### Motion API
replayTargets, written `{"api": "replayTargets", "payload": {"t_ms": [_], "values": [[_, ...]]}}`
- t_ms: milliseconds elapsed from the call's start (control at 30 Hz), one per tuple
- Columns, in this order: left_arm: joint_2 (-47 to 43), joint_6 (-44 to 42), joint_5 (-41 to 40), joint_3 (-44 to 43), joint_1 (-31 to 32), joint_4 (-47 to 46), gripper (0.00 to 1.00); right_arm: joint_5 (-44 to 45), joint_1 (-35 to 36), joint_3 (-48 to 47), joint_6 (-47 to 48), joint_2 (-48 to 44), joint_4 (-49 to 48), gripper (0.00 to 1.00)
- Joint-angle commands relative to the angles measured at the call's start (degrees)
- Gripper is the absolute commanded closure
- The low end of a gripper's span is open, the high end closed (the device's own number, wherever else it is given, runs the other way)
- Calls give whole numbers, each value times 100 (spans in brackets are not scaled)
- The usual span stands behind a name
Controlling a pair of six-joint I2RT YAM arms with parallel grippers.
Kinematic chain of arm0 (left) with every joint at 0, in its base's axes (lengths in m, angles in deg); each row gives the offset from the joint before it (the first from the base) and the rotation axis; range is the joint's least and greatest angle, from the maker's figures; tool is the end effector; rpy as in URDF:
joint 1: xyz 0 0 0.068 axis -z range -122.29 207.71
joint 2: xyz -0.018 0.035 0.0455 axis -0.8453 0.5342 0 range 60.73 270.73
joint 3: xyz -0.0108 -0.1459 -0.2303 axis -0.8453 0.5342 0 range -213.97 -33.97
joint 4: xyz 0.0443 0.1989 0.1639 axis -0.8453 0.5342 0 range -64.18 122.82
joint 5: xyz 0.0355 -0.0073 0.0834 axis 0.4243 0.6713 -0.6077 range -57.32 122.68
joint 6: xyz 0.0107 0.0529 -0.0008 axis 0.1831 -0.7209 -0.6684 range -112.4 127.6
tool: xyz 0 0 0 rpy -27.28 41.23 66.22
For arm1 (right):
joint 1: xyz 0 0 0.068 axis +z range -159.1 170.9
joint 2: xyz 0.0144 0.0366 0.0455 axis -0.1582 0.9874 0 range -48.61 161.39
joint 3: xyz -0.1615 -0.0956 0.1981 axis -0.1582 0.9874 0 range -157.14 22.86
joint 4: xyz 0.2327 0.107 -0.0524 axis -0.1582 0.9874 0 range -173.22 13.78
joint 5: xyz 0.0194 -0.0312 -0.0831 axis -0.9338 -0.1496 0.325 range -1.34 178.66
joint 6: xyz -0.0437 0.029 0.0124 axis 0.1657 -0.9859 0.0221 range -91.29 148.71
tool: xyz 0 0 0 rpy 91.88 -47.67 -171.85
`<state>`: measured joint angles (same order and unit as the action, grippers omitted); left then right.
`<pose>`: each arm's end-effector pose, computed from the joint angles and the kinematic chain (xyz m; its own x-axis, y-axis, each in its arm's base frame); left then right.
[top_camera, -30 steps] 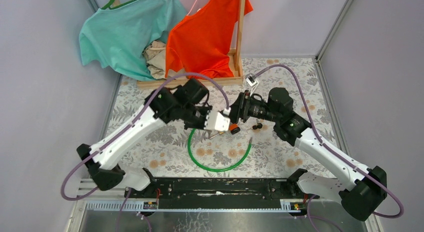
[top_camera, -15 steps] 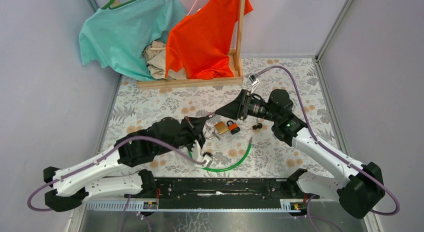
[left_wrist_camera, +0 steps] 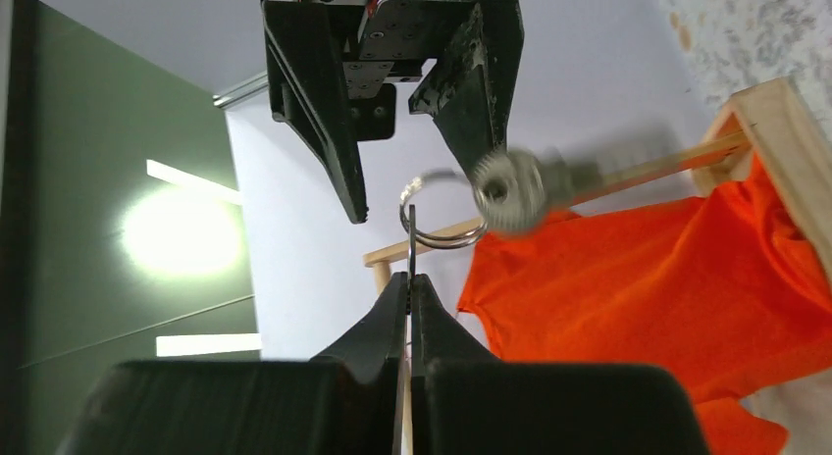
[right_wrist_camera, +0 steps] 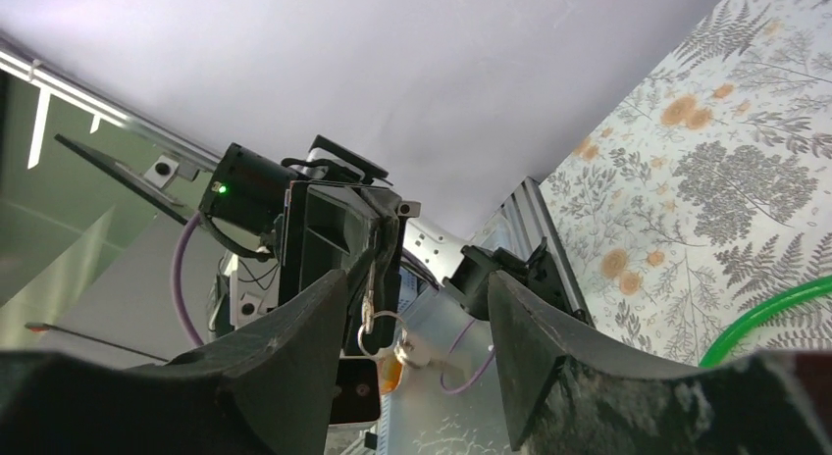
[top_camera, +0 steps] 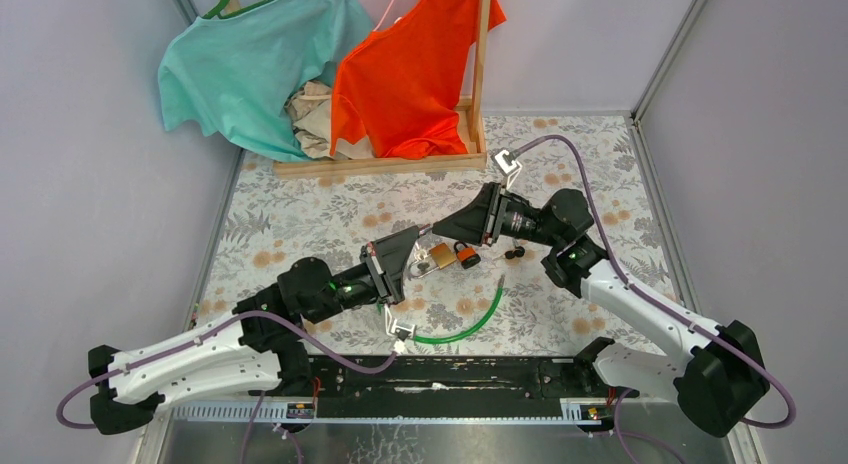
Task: Unlock with the key
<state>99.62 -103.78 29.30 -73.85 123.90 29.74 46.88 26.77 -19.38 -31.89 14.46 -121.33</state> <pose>0.0697 -0.1528 0.3379 0.8359 0.4082 0.3669 -0.3051 -0.2101 0.9289 0.1860 0.1637 0.3477 -0.7117 0.2871 -0.6411 -0.6773 -0.0380 0.7348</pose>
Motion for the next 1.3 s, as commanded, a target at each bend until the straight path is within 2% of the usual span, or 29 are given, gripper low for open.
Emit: {"api": "replayTargets", "payload": {"t_ms": [0,133,300,500,867,967,1033,1167,1267], "values": [[-36,-696,75,144,29,-946,100,-304,90,8,-271,53,-919,40],[71,-829,-39,152,26,-1166,100,-338,217,116,-613,159,-1561,45],[135,-791,-50,69,29,-1191,100,-249,368,198,-738,232,-1898,48],[175,-846,-154,78,30,-1274,100,-308,423,212,-803,265,-2124,62],[271,-814,-437,11,29,-1307,100,-246,586,346,-823,373,-2272,60],[300,-831,-496,-4,32,-1348,100,-235,593,346,-831,381,-2255,63],[328,-860,-546,11,32,-1392,100,-206,592,360,-826,390,-2254,69],[383,-1027,-607,101,32,-1649,100,-192,595,365,-883,434,-2278,100],[404,-1031,-672,94,27,-1721,100,-119,591,393,-957,414,-2190,100]]}}
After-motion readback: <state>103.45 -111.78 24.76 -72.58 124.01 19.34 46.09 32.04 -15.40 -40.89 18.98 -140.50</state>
